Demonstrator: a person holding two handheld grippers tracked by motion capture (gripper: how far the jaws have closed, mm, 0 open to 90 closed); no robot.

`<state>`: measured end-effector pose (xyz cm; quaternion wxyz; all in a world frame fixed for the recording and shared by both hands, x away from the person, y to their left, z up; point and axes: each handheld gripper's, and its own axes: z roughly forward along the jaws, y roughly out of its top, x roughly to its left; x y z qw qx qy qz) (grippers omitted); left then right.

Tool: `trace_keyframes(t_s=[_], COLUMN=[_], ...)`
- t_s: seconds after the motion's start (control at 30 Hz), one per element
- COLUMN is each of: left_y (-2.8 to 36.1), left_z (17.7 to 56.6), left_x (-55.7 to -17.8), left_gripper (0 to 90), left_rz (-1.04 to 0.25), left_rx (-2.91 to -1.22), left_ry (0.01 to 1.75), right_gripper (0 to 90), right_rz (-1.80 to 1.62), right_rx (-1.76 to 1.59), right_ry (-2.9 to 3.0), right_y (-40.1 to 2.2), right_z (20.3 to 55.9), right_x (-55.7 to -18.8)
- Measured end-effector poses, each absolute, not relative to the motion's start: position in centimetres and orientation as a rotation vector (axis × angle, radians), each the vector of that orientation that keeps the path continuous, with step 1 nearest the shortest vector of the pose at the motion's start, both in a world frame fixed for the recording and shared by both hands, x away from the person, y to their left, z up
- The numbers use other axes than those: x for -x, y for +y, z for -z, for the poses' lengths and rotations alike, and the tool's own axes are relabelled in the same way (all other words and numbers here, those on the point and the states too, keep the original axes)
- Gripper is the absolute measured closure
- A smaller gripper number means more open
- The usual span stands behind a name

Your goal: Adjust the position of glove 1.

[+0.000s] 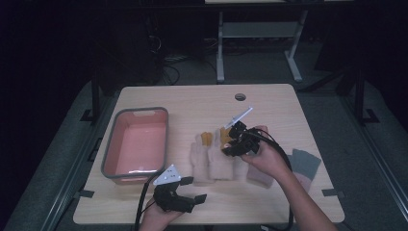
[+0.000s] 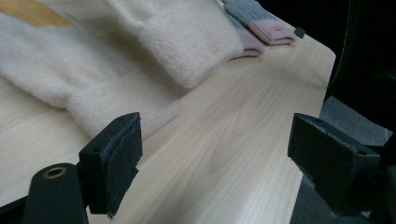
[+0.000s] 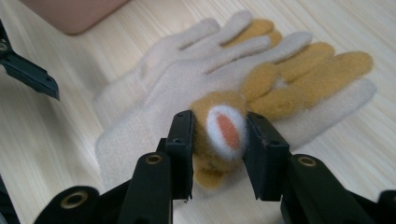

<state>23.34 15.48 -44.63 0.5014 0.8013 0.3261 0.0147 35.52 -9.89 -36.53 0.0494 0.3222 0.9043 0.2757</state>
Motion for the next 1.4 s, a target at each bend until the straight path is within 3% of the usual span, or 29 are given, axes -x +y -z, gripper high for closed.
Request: trace_keyframes(t_s=[1.03, 1.4], left_y=[15.7, 15.9], left_z=[44.3, 44.3], left_x=[-23.1, -23.2], left_gripper=[17.7, 17.7], left_rz=[-0.043, -0.049], left_rx=[-1.934, -1.939], left_ry=[0.795, 0.799], right_gripper=[63.7, 54.4], right_rz=[-0.797, -0.795], right_rx=[-0.951, -0.972], right_ry=[2.863, 2.873], right_y=[-4.3, -4.3], right_z=[39.2, 40.2], right_x=[-38.0, -38.3])
